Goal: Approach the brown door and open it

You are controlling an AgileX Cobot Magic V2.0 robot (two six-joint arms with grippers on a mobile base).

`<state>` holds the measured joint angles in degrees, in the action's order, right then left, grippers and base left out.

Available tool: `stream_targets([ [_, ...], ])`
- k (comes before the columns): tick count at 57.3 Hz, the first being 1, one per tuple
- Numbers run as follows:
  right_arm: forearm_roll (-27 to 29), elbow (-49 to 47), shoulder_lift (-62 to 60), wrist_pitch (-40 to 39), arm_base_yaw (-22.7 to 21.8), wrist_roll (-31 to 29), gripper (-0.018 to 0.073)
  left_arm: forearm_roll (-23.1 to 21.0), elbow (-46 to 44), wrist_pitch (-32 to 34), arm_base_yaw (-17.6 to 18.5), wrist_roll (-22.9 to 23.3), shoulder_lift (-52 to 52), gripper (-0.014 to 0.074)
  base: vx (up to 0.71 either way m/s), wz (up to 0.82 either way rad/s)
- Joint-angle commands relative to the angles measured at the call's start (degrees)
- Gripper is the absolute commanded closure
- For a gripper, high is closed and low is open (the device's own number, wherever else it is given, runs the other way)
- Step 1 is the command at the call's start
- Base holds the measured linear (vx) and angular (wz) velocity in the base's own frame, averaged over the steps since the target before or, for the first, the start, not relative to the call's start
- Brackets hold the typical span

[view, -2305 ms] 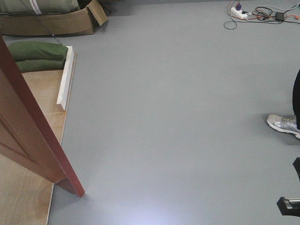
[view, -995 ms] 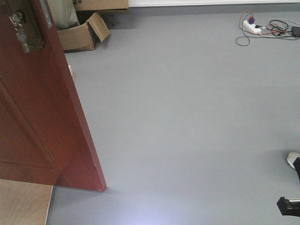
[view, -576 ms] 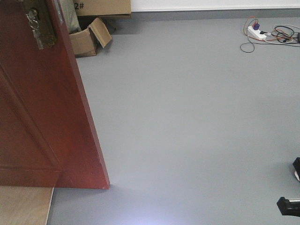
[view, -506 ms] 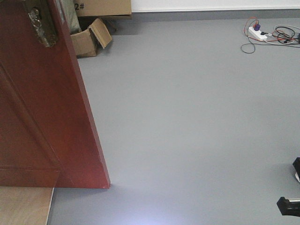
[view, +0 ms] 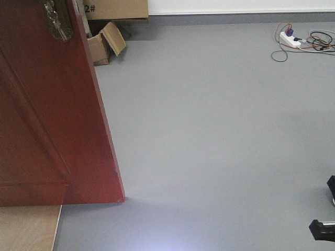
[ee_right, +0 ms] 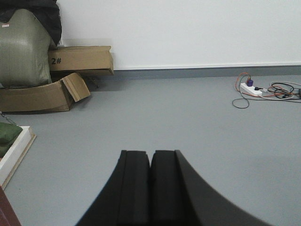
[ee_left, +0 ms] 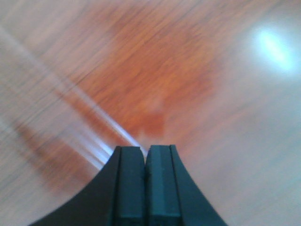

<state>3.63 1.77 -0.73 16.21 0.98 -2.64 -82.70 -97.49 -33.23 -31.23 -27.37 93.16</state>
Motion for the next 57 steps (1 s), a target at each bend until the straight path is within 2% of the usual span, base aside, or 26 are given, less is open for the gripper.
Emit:
stream_targets([
  [1, 0.0, 0.3, -0.6, -4.7, -0.1, -0.3, 0.0559, -2.8, -1.9, 0.7, 0.3, 0.1, -2.6, 0.06, 0.0, 0.0],
  [25, 0.0, 0.3, -0.6, -4.7, -0.1, -0.3, 0.0559, -2.8, -1.9, 0.8, 0.3, 0.0, -2.6, 0.06, 0.0, 0.0],
  [36, 0.0, 0.3, -0.6, -4.7, -0.1, -0.3, 0.0559, -2.6, -1.9, 6.2, 0.3, -0.2, -2.6, 0.06, 0.0, 0.0],
  [47, 0.0, 0.3, -0.6, -4.7, -0.1, -0.3, 0.0559, 0.8, -1.9, 9.1, 0.3, 0.3, -5.2, 0.06, 0.0, 0.0],
  [50, 0.0, 0.3, -0.6, -4.7, -0.1, -0.3, 0.0559, 3.1, -1.8, 9.4, 0.8, -0.2, -6.8, 0.06, 0.0, 0.0],
  [53, 0.0, 0.3, -0.6, -4.7, -0.1, -0.3, 0.0559, 9.2, -1.7, 9.4, 1.7, -1.5, -8.8, 0.06, 0.0, 0.0],
  [54, 0.0, 0.3, -0.6, -4.7, -0.1, -0.3, 0.0559, 11.6, -1.7, 9.2, 2.0, -1.9, -9.4, 0.06, 0.0, 0.0],
  [57, 0.0, 0.3, -0.6, -4.7, -0.1, -0.3, 0.0559, 22.4, -1.7, 7.9, 3.4, -2.2, -11.9, 0.06, 0.0, 0.0],
])
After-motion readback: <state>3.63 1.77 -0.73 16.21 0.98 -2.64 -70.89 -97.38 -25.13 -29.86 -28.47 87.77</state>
